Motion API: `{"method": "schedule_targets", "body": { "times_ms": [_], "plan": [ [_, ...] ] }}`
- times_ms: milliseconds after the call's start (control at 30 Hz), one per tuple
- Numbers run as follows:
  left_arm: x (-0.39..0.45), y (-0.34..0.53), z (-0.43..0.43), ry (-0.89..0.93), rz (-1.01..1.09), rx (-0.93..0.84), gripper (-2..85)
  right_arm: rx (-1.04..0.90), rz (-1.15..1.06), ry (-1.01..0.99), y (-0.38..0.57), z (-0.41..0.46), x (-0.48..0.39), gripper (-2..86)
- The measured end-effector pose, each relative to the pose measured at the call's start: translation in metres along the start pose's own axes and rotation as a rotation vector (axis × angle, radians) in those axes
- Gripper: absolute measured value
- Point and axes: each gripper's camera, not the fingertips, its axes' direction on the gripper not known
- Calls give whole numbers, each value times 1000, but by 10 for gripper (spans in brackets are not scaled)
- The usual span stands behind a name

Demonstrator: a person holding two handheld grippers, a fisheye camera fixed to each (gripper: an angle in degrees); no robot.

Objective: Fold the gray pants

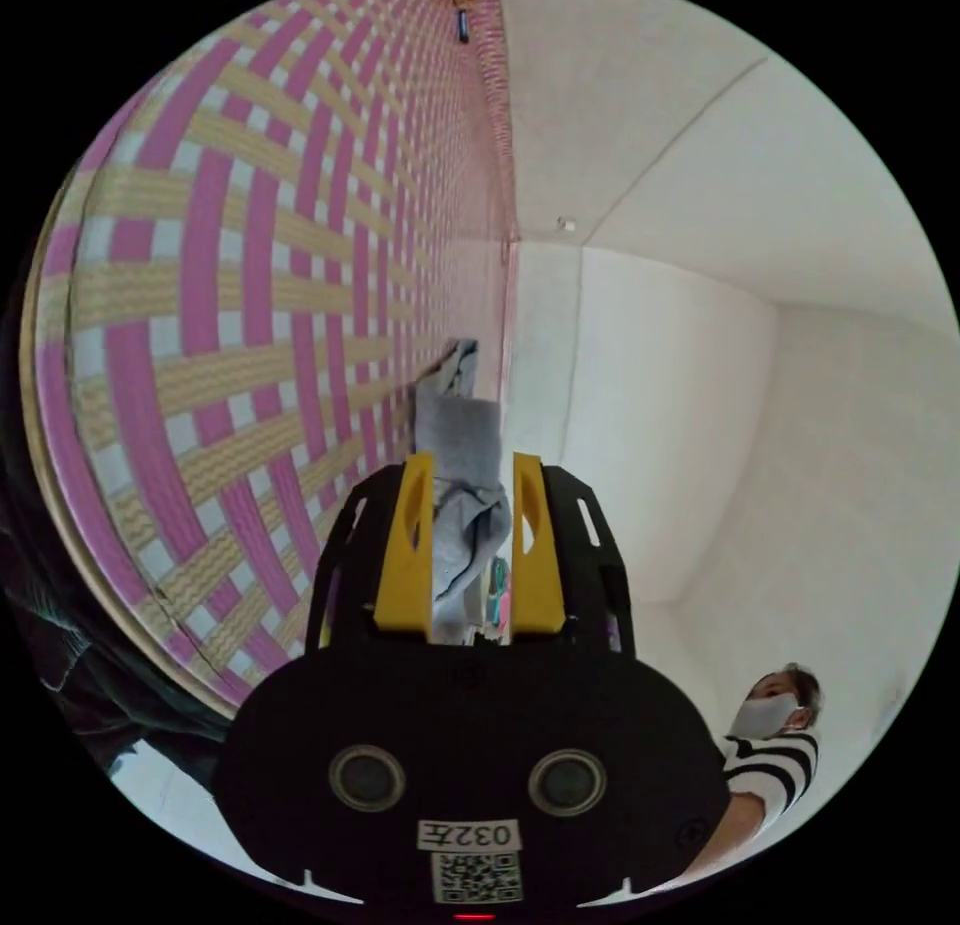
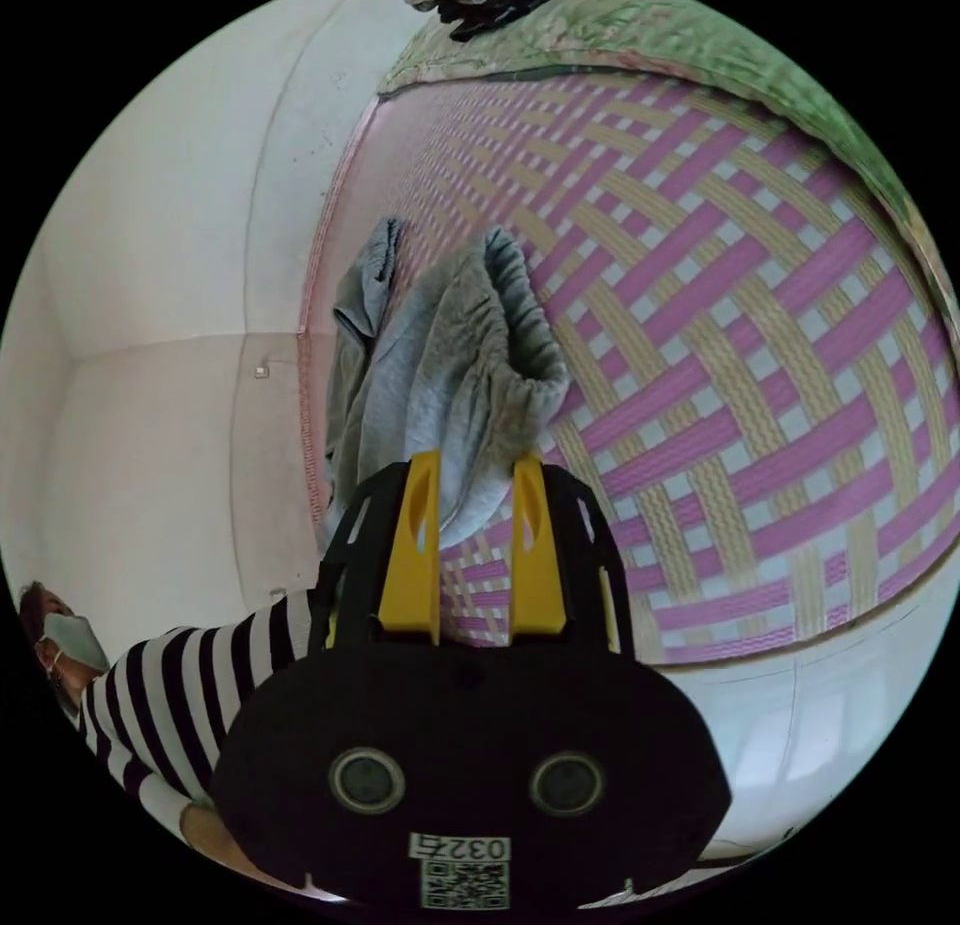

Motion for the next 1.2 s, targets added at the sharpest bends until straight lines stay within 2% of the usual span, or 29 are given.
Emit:
{"method": "schedule_targets", "body": {
  "times_ms": [167, 267, 400, 467, 533, 700, 833, 933, 1067, 1133, 1200],
  "plan": [
    [13, -30, 53, -151, 53, -114, 140, -28, -25, 158, -17, 7, -27, 9],
    [15, -40, 95, -226, 61, -211, 144, -2, -101, 131, -24, -3, -51, -4],
    [9, -43, 123, -368, 13, -223, 69, 35, -177, 70, -28, -18, -74, -8],
    [-2, -44, 126, -299, -110, -203, 23, 35, -181, 76, -34, -26, -77, -9],
    [0, -49, 130, -176, -142, -193, 8, 38, -192, 57, -40, -32, -82, -9],
    [59, -73, 164, -161, 38, -271, -3, 4, -349, 124, -65, -24, -145, -9],
    [104, -77, 175, -118, 232, -337, -3, 85, -449, -6, -54, -47, -186, -9],
    [85, -78, 155, -199, 232, -334, -3, 97, -431, -58, -27, -54, -167, -9],
    [-14, -73, 137, -428, 23, -312, -3, -26, -227, -70, 10, -7, -83, -9],
    [-67, -65, 139, -546, -93, -325, -3, -109, -103, 20, 22, 29, -38, -9],
    [-105, -56, 142, -570, -153, -310, -3, -179, 17, 133, 35, 58, 3, -7]
  ]
}}
